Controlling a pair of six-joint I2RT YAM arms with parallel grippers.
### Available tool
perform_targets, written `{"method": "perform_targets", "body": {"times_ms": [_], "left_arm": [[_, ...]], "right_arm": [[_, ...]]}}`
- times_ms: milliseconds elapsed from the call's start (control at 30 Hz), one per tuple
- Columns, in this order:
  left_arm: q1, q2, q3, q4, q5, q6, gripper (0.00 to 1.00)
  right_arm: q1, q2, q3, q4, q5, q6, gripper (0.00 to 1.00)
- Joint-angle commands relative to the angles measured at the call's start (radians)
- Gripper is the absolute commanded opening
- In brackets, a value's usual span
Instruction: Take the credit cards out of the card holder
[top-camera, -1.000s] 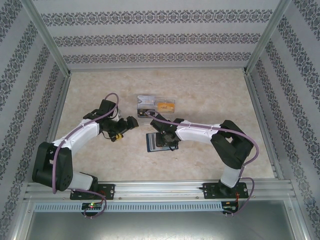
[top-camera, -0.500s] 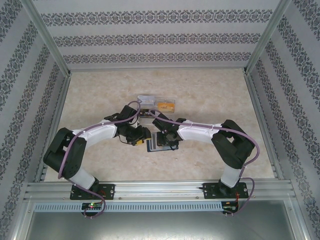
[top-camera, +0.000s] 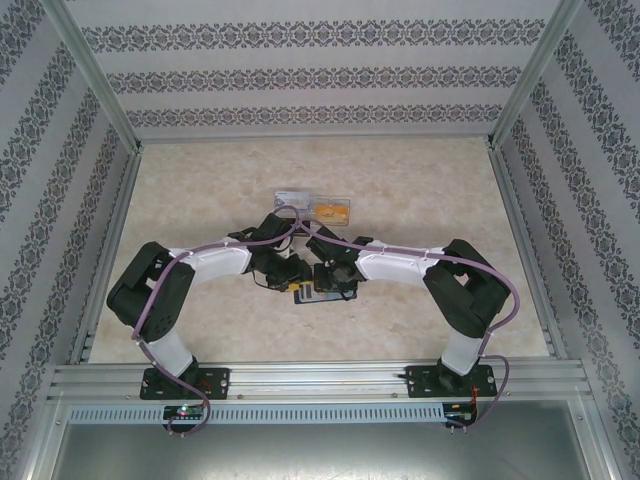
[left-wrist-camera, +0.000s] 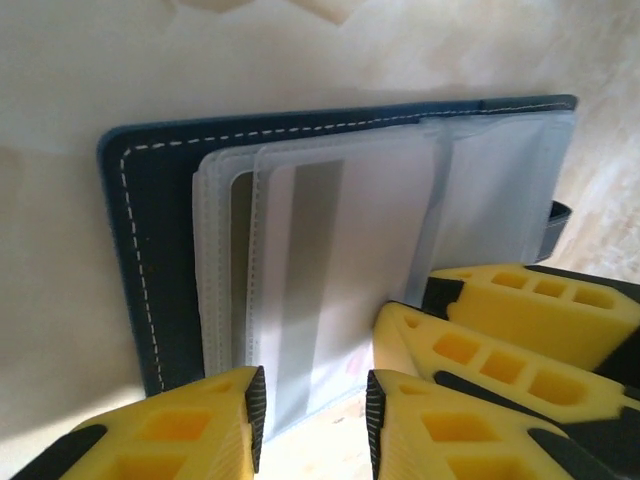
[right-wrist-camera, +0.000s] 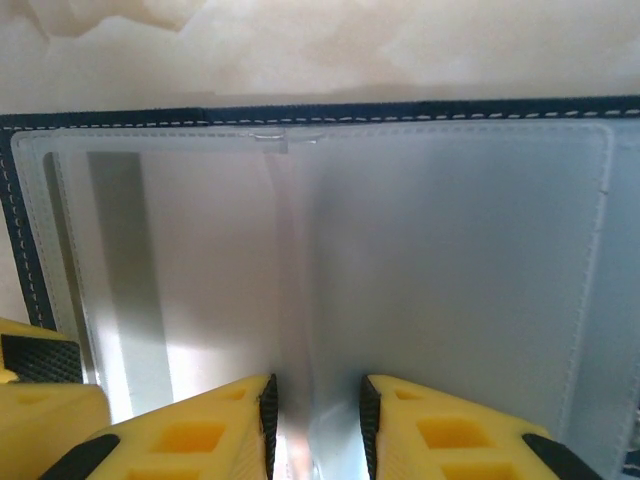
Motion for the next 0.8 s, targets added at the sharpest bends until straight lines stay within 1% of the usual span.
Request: {"method": "perform_targets", "body": {"times_ms": [0, 200, 600, 767], "left_arm": [[-0.012, 0.004, 0.021, -0.022, -0.04, -0.004, 0.34], [-0.012, 0.018, 0.031, -0.04, -0.041, 0.017, 0.35], [-0.014, 0.059, 0.042, -0.033, -0.021, 0.02, 0.35], [-0.033, 0.083, 0.052, -0.099, -0.074, 0.045, 0.34]], "right_arm": [[-0.015, 0.027, -0.046, -0.043, 0.018, 0.015, 0.31], [-0.018, 0.024, -0.052, -0.038, 0.02, 0.011, 0.28], [-0.024, 0.02, -0.066, -0.022, 0.005, 0.011, 0.27], [-0.033, 0.02, -0.082, 0.001, -0.019, 0.011, 0.27]]}}
